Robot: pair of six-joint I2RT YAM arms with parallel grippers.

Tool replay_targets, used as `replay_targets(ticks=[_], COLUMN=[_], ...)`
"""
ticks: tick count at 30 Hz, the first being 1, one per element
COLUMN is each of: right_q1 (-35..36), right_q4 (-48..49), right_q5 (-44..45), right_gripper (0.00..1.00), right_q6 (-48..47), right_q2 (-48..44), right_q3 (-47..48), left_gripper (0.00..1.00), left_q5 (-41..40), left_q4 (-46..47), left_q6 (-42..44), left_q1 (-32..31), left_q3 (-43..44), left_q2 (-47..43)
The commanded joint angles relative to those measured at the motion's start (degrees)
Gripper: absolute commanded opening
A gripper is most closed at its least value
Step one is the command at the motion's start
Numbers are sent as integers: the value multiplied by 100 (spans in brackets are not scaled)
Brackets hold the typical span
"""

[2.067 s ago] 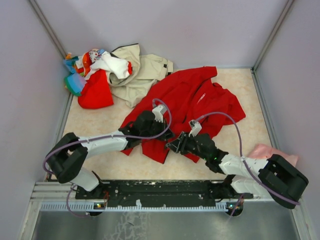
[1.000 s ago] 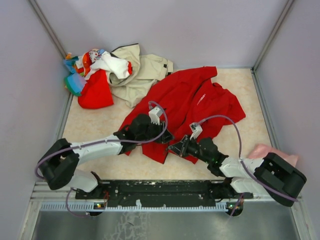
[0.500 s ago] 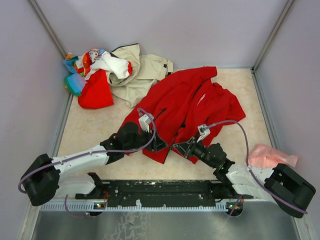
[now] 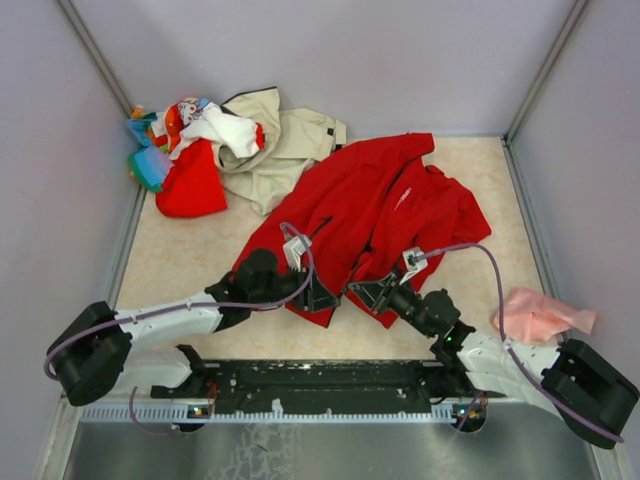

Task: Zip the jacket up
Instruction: Adjust the jacket at the center of the board, then pick up the jacket from the center of the board.

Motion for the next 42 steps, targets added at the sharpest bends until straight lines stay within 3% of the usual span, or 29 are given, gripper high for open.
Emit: replay_targets(ticks=[1, 16, 33, 42], right_q1=[65, 70, 70, 68], right_q4=[589, 789, 795, 63], right_q5=[131, 176, 317, 472], right_gripper=[0, 0, 0, 0], right_q6=[-186, -198, -187, -408], right_q2=[-25, 68, -307, -886], right_q3=[-11, -31, -138, -270], left_gripper=[50, 0, 0, 32], left_q5=[278, 419, -258, -1108], left_q4=[548, 712, -137, -1906], left_q6=[-117, -236, -51, 689], left_q1=[-32, -59, -493, -515], left_q3=[31, -21, -268, 492], left_q2=[110, 334, 354, -81])
